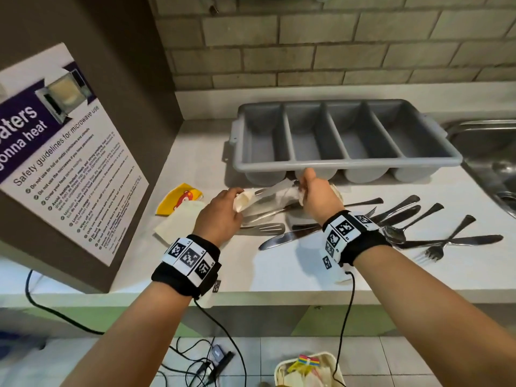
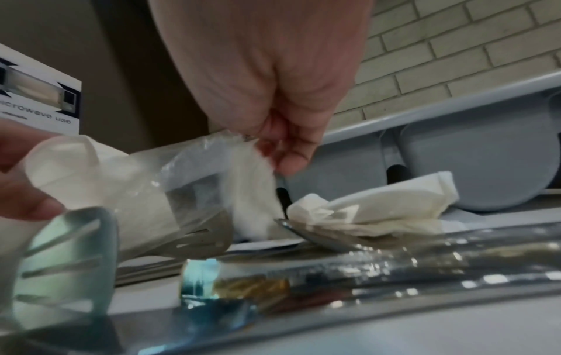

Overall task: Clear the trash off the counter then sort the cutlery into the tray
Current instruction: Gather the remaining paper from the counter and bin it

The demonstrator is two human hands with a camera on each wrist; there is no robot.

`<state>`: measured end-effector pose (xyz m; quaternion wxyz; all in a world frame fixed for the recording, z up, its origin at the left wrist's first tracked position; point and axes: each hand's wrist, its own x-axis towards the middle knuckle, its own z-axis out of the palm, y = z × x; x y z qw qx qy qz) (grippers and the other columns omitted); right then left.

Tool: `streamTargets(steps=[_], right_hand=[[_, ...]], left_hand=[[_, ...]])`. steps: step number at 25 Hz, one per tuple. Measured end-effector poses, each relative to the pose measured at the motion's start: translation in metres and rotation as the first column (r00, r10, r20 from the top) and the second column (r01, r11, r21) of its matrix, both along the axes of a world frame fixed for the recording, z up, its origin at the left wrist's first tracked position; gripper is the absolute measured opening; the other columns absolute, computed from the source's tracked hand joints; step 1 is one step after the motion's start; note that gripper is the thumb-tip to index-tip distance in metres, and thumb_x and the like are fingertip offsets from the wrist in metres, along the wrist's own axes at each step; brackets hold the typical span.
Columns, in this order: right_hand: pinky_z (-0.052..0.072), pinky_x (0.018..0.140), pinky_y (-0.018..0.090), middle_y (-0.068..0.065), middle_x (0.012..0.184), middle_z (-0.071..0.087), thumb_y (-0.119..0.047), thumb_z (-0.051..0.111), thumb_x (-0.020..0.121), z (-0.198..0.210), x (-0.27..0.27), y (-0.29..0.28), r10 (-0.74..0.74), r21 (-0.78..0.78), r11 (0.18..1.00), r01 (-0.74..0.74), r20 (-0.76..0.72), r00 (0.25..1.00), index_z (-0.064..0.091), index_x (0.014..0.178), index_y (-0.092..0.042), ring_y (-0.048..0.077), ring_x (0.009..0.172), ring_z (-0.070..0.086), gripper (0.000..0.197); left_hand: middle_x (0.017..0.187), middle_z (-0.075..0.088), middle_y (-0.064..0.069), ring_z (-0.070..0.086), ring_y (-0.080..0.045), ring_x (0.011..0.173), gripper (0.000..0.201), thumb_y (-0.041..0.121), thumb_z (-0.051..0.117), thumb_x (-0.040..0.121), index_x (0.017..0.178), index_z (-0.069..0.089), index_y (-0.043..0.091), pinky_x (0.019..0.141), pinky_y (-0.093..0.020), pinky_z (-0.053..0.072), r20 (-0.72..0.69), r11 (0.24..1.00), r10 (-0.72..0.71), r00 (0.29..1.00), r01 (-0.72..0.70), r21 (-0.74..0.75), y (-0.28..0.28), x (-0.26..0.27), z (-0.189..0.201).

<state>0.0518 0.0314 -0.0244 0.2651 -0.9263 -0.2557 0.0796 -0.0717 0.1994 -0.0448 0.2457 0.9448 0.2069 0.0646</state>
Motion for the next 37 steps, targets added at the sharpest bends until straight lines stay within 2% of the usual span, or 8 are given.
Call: streamTargets(steps=[3, 6, 11, 17, 24, 29, 31, 37], right_hand=[[0.045, 0.092, 0.036, 0.014, 0.113, 0.049, 0.013, 0.046, 0.076, -0.005, 0.001, 0.008, 0.102, 0.077, 0.992, -0.098, -0.056, 0.993, 0.049, 0.114, -0.006, 0.031, 0.099, 0.053, 0.043], [0.04, 0.105, 0.042, 0.015, 0.13, 0.043, -0.014, 0.062, 0.076, -0.014, 0.002, 0.014, 0.158, -0.101, 0.981, -0.164, -0.065, 0.985, 0.043, 0.13, -0.013, 0.034, 0.121, 0.043, 0.057], [0.042, 0.101, 0.046, 0.009, 0.127, 0.051, -0.017, 0.05, 0.084, -0.021, -0.004, 0.019, 0.329, -0.46, 0.829, -0.319, -0.06, 0.942, 0.05, 0.128, -0.034, 0.033, 0.122, 0.044, 0.047], [0.045, 0.095, 0.037, 0.015, 0.121, 0.063, 0.004, 0.043, 0.088, -0.015, -0.005, 0.036, 0.285, -0.482, 0.838, -0.257, -0.015, 0.958, 0.062, 0.115, -0.011, 0.032, 0.113, 0.057, 0.036], [0.046, 0.082, 0.033, 0.018, 0.107, 0.057, -0.01, 0.05, 0.087, 0.004, -0.008, 0.018, 0.1, -0.021, 0.995, -0.098, 0.11, 0.989, 0.059, 0.095, 0.0, 0.033, 0.09, 0.058, 0.016], [0.047, 0.07, 0.018, 0.016, 0.097, 0.066, 0.002, 0.047, 0.087, 0.01, -0.008, 0.001, -0.081, 0.415, 0.906, 0.078, -0.011, 0.997, 0.063, 0.093, 0.003, 0.018, 0.081, 0.056, 0.017], [0.045, 0.062, 0.018, 0.012, 0.087, 0.057, 0.006, 0.041, 0.088, 0.011, -0.006, -0.005, -0.135, 0.434, 0.893, 0.119, 0.005, 0.991, 0.051, 0.089, 0.0, 0.02, 0.075, 0.052, 0.012], [0.038, 0.096, 0.027, 0.017, 0.124, 0.045, 0.016, 0.035, 0.084, -0.011, 0.022, -0.013, -0.131, 0.176, 0.977, 0.121, 0.048, 0.99, 0.05, 0.119, -0.003, 0.03, 0.101, 0.051, 0.043]], left_hand=[[0.127, 0.058, -0.011, 0.053, -0.031, 0.117, 0.048, 0.01, 0.056, 0.084, 0.13, 0.043, 0.016, 0.093, -0.04, 0.046, 0.026, 0.998, 0.027, 0.999, -0.025, -0.056, 0.004, 0.0, 0.001], [0.128, 0.058, -0.011, 0.052, -0.031, 0.118, 0.049, 0.009, 0.056, 0.085, 0.131, 0.042, 0.016, 0.093, -0.039, 0.045, 0.014, 0.997, 0.028, 1.0, -0.027, -0.074, 0.006, 0.0, 0.0], [0.13, 0.057, -0.01, 0.051, -0.031, 0.119, 0.05, 0.01, 0.057, 0.085, 0.132, 0.041, 0.016, 0.096, -0.041, 0.046, 0.018, 0.995, 0.018, 1.0, -0.016, -0.098, 0.006, -0.003, -0.001], [0.133, 0.054, -0.01, 0.049, -0.029, 0.122, 0.05, 0.011, 0.057, 0.086, 0.133, 0.04, 0.015, 0.098, -0.038, 0.042, 0.004, 0.994, 0.012, 1.0, -0.011, -0.111, 0.007, -0.008, 0.002], [0.124, 0.057, -0.014, 0.054, -0.032, 0.113, 0.047, 0.012, 0.058, 0.087, 0.131, 0.04, 0.013, 0.093, -0.039, 0.045, 0.105, 0.98, 0.06, 0.993, -0.039, -0.193, 0.013, -0.014, 0.007], [0.127, 0.056, -0.016, 0.051, -0.032, 0.116, 0.05, 0.012, 0.058, 0.088, 0.134, 0.038, 0.011, 0.092, -0.035, 0.042, 0.114, 0.981, 0.062, 0.992, -0.039, -0.188, 0.01, -0.017, 0.011], [0.127, 0.056, -0.016, 0.051, -0.033, 0.117, 0.049, 0.011, 0.058, 0.088, 0.133, 0.038, 0.01, 0.093, -0.036, 0.042, 0.115, 0.982, 0.051, 0.992, -0.029, -0.188, 0.008, -0.017, 0.012], [0.127, 0.055, -0.015, 0.05, -0.032, 0.117, 0.046, 0.012, 0.056, 0.088, 0.131, 0.04, 0.009, 0.093, -0.035, 0.041, 0.09, 0.988, 0.006, 0.996, 0.008, -0.156, 0.004, -0.015, 0.012]])
